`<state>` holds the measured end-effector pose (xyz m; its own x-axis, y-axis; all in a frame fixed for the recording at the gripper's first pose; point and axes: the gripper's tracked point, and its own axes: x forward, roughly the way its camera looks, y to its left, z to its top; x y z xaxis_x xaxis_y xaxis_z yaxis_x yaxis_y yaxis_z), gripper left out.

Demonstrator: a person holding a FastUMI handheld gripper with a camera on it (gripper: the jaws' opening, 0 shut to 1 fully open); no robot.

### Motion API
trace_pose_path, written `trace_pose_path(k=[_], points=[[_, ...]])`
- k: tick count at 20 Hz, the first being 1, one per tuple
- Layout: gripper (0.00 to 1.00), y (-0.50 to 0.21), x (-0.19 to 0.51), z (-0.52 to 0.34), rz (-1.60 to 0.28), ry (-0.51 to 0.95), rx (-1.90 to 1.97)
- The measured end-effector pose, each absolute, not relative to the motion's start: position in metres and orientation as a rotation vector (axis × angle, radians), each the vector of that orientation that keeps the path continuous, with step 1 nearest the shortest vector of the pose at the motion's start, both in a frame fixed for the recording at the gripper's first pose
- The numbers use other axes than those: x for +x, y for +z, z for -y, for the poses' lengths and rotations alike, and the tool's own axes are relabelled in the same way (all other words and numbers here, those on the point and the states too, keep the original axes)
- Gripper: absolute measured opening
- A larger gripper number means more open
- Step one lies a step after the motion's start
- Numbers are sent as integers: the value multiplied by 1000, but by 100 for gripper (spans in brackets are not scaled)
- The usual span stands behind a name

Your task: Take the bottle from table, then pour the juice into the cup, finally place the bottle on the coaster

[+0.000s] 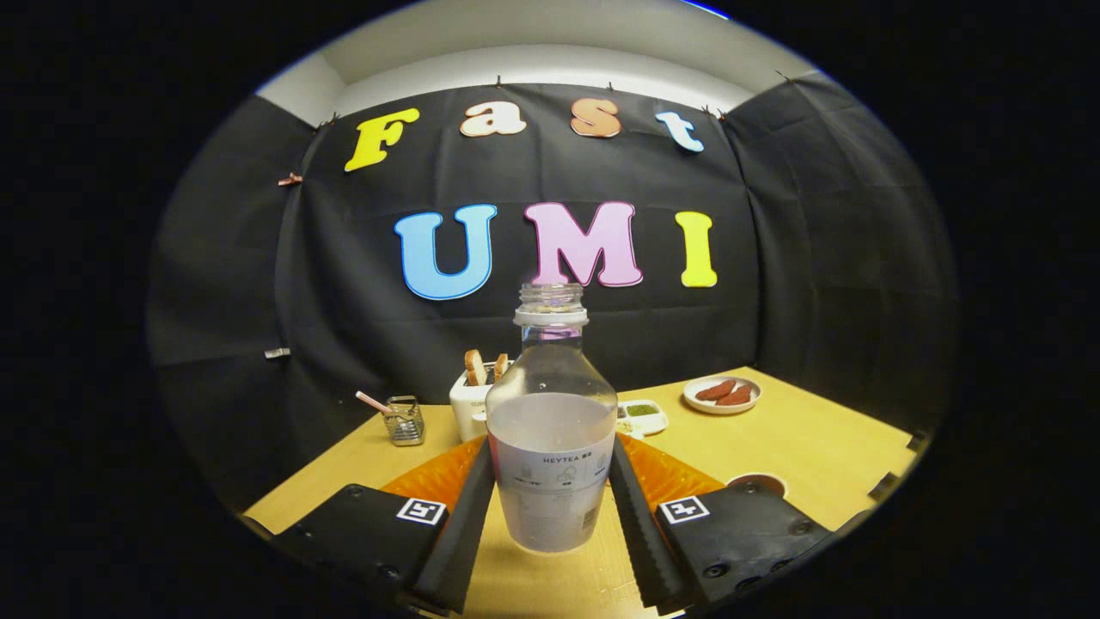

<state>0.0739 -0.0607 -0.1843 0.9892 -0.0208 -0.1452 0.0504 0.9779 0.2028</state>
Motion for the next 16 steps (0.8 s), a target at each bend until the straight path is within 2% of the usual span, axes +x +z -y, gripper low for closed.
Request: trace_pose_path(k=[16], points=[[74,-250,72,87,-262,-64,821]])
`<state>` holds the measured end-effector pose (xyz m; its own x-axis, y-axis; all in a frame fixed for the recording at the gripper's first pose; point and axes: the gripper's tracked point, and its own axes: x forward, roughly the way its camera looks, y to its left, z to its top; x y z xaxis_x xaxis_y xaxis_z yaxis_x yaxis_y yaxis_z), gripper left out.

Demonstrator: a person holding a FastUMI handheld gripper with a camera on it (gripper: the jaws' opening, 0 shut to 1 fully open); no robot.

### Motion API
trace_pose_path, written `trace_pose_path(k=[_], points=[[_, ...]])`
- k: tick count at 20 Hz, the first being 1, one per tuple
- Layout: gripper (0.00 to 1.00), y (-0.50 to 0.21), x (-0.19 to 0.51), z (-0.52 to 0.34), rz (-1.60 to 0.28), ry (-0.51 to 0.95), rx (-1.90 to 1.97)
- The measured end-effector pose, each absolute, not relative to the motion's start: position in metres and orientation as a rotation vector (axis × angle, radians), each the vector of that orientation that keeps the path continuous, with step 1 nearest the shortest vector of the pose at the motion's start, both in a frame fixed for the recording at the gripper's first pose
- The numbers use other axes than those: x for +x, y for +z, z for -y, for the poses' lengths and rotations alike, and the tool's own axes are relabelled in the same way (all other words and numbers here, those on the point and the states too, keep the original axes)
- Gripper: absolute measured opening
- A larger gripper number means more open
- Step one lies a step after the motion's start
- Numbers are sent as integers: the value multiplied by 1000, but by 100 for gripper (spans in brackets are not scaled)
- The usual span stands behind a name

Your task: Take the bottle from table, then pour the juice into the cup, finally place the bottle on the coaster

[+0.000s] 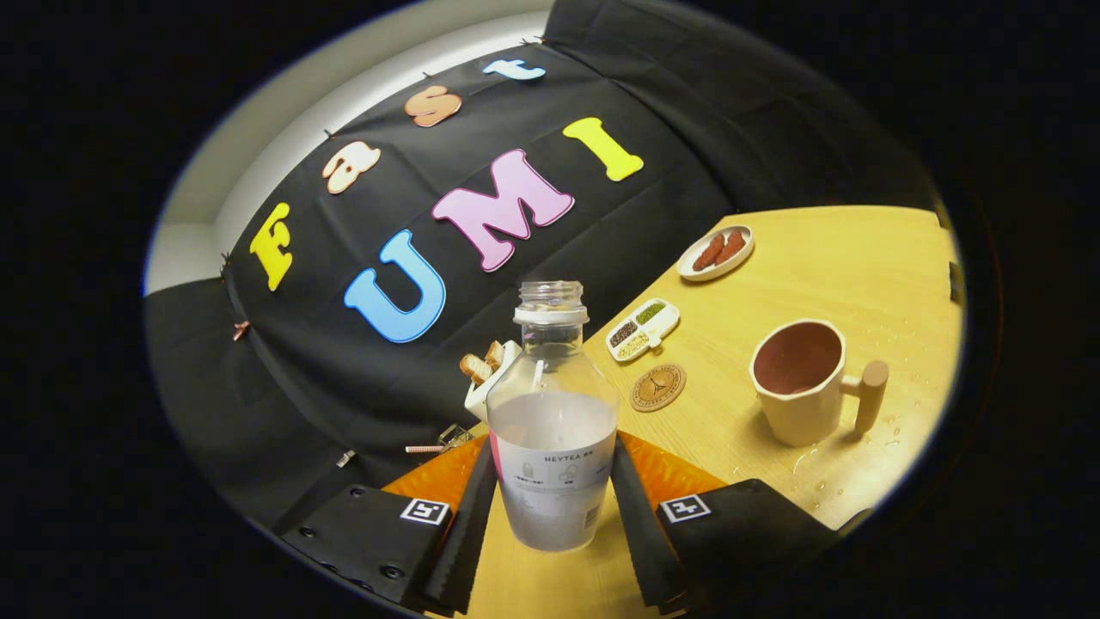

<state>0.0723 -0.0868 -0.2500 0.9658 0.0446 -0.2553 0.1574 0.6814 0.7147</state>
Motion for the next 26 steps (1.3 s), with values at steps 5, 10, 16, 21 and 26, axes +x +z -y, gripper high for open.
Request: trace_pose_path(k=[5,10,16,21,26], points=[[74,-268,69,88,-300,-71,952],[74,-280,67,88,-342,-74,1026],[74,-288,70,94,-350,-106,1134],[74,-291,71,107,-315,-160,1255],[74,-288,77,119,-278,-188,1359]])
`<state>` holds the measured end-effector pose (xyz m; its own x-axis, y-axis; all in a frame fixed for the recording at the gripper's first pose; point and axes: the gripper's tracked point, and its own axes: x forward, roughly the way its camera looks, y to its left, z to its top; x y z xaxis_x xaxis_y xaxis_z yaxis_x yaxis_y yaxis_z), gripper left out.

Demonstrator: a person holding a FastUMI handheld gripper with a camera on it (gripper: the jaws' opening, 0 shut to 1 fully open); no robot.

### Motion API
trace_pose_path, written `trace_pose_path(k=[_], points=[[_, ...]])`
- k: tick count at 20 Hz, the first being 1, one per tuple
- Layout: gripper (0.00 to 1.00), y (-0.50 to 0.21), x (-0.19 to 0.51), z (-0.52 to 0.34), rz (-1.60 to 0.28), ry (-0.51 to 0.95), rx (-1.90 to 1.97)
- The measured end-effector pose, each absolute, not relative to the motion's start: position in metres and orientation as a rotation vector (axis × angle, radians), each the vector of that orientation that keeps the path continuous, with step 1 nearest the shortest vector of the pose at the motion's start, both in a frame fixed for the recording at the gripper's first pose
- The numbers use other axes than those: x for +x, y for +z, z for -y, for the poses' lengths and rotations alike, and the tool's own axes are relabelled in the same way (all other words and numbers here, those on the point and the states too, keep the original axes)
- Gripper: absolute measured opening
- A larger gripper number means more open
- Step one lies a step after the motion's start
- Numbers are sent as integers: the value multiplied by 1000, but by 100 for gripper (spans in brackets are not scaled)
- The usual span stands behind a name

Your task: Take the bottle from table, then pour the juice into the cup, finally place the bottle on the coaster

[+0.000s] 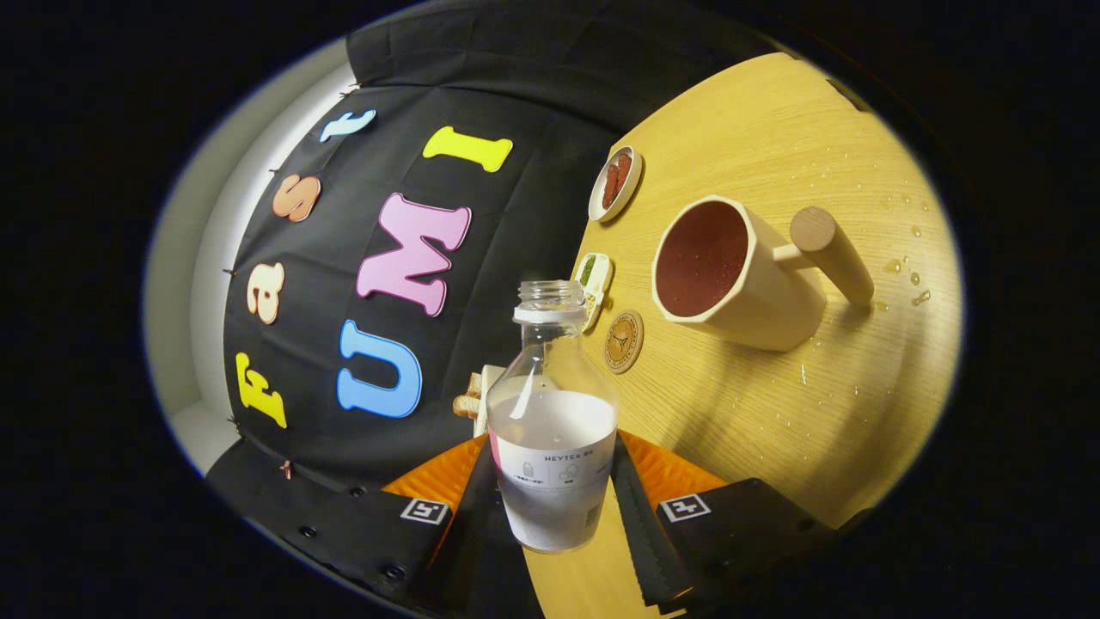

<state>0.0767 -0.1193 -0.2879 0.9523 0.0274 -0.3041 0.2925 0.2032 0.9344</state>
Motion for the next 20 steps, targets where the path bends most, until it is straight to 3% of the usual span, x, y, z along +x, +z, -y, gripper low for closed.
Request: trace_pose_path(k=[20], points=[[73,-286,81,150,-188,-226,1676]])
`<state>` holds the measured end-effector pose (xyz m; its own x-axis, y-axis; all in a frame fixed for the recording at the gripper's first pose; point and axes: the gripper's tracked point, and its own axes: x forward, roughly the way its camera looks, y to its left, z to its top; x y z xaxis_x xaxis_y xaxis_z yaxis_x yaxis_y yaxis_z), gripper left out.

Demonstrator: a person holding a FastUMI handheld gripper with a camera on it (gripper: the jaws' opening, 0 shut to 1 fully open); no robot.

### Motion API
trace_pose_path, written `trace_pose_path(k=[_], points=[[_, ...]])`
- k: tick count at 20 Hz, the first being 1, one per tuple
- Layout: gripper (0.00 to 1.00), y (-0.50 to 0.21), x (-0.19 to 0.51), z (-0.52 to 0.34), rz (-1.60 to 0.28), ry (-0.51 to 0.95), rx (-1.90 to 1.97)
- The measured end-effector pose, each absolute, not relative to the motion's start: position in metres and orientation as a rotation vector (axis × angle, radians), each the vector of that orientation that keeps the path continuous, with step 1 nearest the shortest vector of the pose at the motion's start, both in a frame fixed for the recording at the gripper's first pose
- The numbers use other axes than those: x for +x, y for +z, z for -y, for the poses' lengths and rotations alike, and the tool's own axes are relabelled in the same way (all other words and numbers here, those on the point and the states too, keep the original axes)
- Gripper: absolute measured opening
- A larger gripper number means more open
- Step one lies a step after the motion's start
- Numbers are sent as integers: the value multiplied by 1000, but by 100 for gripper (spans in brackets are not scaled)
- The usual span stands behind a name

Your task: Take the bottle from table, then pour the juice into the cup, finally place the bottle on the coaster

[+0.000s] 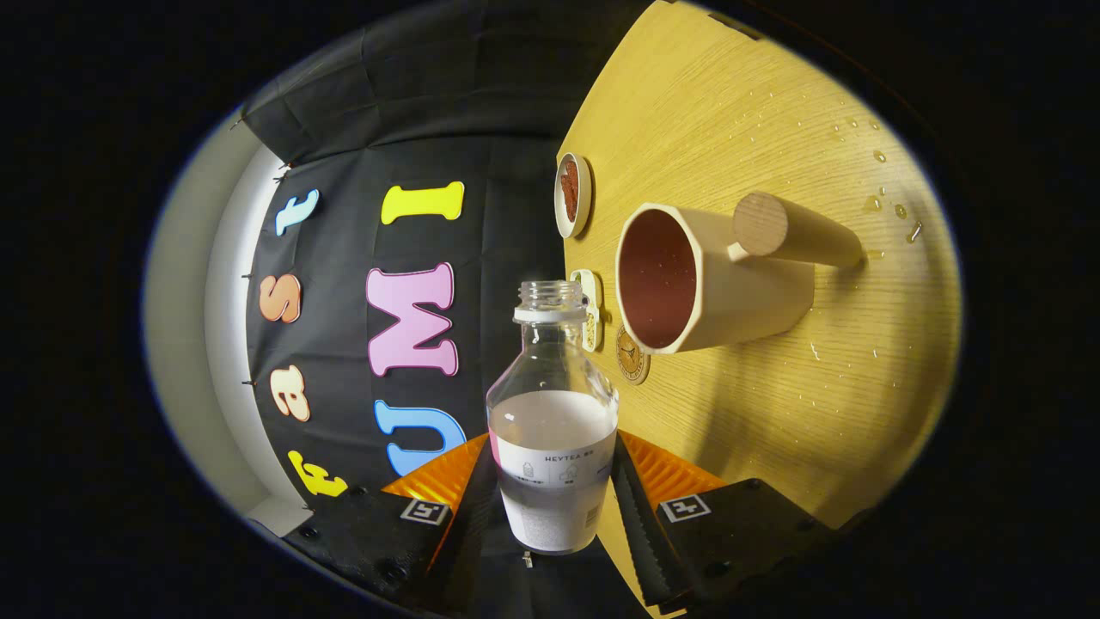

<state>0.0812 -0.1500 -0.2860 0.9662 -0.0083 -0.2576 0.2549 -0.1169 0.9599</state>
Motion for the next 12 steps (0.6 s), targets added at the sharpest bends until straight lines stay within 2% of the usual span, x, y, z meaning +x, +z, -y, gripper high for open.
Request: trace_pose_path(k=[12], points=[[74,-292,81,155,-175,-271,1783]])
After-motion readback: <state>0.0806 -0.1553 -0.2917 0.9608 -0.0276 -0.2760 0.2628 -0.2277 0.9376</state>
